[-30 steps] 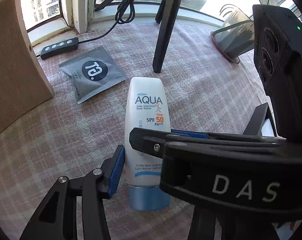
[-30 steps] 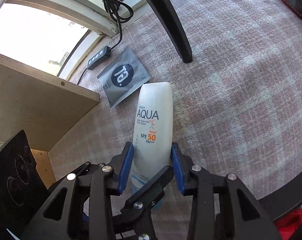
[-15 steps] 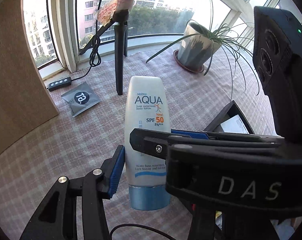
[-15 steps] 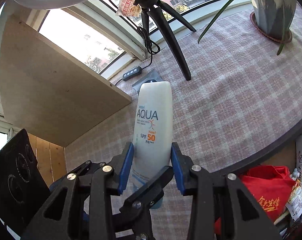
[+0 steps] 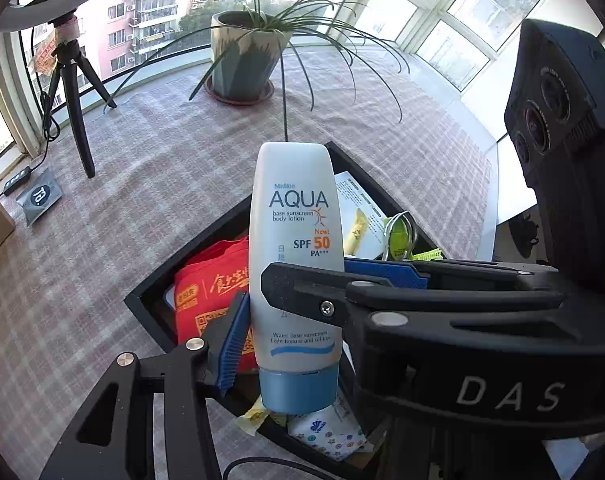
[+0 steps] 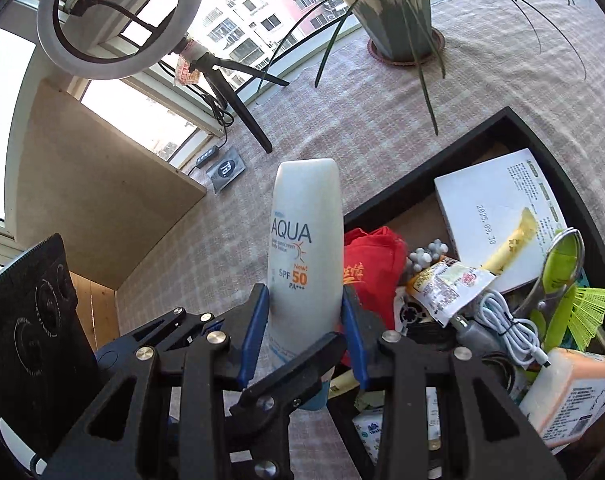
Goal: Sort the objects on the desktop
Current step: 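Carry the sunscreen tube with the right gripper and lower it into the tray, then open the right gripper and move it to the grey sachet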
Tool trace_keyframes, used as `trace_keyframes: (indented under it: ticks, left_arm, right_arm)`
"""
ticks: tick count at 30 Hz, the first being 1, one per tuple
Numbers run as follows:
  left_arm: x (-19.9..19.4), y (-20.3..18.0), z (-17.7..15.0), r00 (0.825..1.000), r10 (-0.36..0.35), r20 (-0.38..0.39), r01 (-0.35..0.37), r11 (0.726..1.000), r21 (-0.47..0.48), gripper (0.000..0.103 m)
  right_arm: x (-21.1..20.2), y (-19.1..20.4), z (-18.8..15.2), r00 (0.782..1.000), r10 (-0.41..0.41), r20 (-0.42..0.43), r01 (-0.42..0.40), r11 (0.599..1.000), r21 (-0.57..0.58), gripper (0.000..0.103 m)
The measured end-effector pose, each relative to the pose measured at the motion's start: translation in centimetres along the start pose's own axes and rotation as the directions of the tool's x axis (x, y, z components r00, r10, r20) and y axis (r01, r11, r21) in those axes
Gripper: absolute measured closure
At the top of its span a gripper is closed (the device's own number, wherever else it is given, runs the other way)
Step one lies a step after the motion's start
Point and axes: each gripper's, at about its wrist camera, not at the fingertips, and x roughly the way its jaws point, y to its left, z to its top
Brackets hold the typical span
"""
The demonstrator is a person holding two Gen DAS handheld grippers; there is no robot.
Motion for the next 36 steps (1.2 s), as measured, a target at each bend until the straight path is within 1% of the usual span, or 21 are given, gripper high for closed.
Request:
trace_keyframes:
  ticks: [4,7,11,12,13,14,16,17,19,21,23,25,27,29,32,34,36]
  left_arm:
    - [1.4,-3.5,-0.1,0.999,-0.036,-0.032,0.037,0.998,0.045,0.057]
    - [2.1,-5.5,-0.1,0.997,-0.056,-0.056,0.060,0.996,0.071,0.057]
    - [3.0,-7.5,-0.3,0.995,-0.061,-0.083,0.068,0.993,0.094,0.057]
    - [3.1,-7.5,-0.3,0.995,-0.045,-0.085,0.053,0.994,0.092,0.055]
    - [3.1,-7.5,-0.4,0.996,-0.024,-0.088,0.031,0.996,0.085,0.048]
    - [3.2,-7.4,-0.5,0.996,-0.019,-0.090,0.026,0.996,0.080,0.046]
    - [2.9,-6.7,-0.7,0.996,-0.019,-0.085,0.025,0.997,0.074,0.046]
    - [2.6,-6.3,-0.9,0.997,-0.008,-0.078,0.013,0.997,0.071,0.046]
    - [2.1,-4.9,-1.0,0.998,0.013,-0.065,-0.009,0.998,0.059,0.046]
    - [1.3,-3.0,-1.1,0.998,0.033,-0.051,-0.031,0.999,0.034,0.046]
    - [0.3,-0.7,-1.3,0.998,0.052,-0.035,-0.052,0.999,-0.004,0.046]
    - [-0.6,1.9,-1.7,0.997,0.080,-0.021,-0.080,0.996,-0.044,0.046]
    - [-1.6,4.6,-2.2,0.992,0.128,-0.008,-0.128,0.989,-0.078,0.046]
    - [-2.4,7.4,-2.8,0.985,0.171,-0.012,-0.171,0.978,-0.120,0.046]
    - [-3.5,11.9,-3.9,0.975,0.220,-0.020,-0.220,0.956,-0.192,0.046]
    - [-4.3,14.7,-4.8,0.964,0.265,-0.024,-0.263,0.935,-0.236,0.046]
    - [-5.1,17.7,-5.9,0.958,0.284,-0.031,-0.281,0.914,-0.293,0.046]
  right_arm:
    - [-2.2,-3.2,-1.1,1.000,-0.027,0.015,0.026,0.999,0.046,0.067]
    - [-3.8,-5.0,-2.0,0.998,-0.050,0.026,0.048,0.997,0.067,0.067]
    - [-4.7,-6.8,-2.6,0.997,-0.070,0.027,0.067,0.993,0.095,0.067]
    - [-4.8,-7.4,-2.7,0.997,-0.076,0.026,0.072,0.991,0.111,0.067]
    - [-4.9,-8.0,-2.7,0.996,-0.086,0.020,0.083,0.988,0.133,0.063]
    - [-5.1,-8.6,-2.7,0.995,-0.093,0.020,0.088,0.983,0.158,0.057]
    - [-5.5,-9.3,-2.7,0.994,-0.103,0.038,0.095,0.978,0.185,0.052]
    - [-5.7,-9.4,-2.7,0.992,-0.116,0.046,0.105,0.977,0.185,0.052]
    - [-6.0,-8.9,-2.4,0.990,-0.126,0.061,0.114,0.979,0.172,0.052]
    - [-5.9,-7.8,-2.0,0.992,-0.112,0.064,0.102,0.985,0.140,0.052]
    - [-5.5,-6.1,-1.3,0.992,-0.108,0.063,0.103,0.991,0.088,0.052]
    - [-4.6,-3.7,-0.5,0.991,-0.120,0.061,0.120,0.993,0.012,0.052]
    - [-3.4,-1.0,0.5,0.991,-0.122,0.056,0.126,0.990,-0.064,0.051]
    - [-1.9,1.7,1.4,0.993,-0.109,0.045,0.114,0.985,-0.131,0.046]
    - [0.9,5.8,2.8,0.996,-0.088,0.024,0.092,0.972,-0.215,0.046]
    - [3.0,8.3,3.8,0.997,-0.078,0.004,0.077,0.962,-0.262,0.046]
    - [5.4,10.6,4.7,0.997,-0.071,-0.027,0.061,0.955,-0.289,0.046]
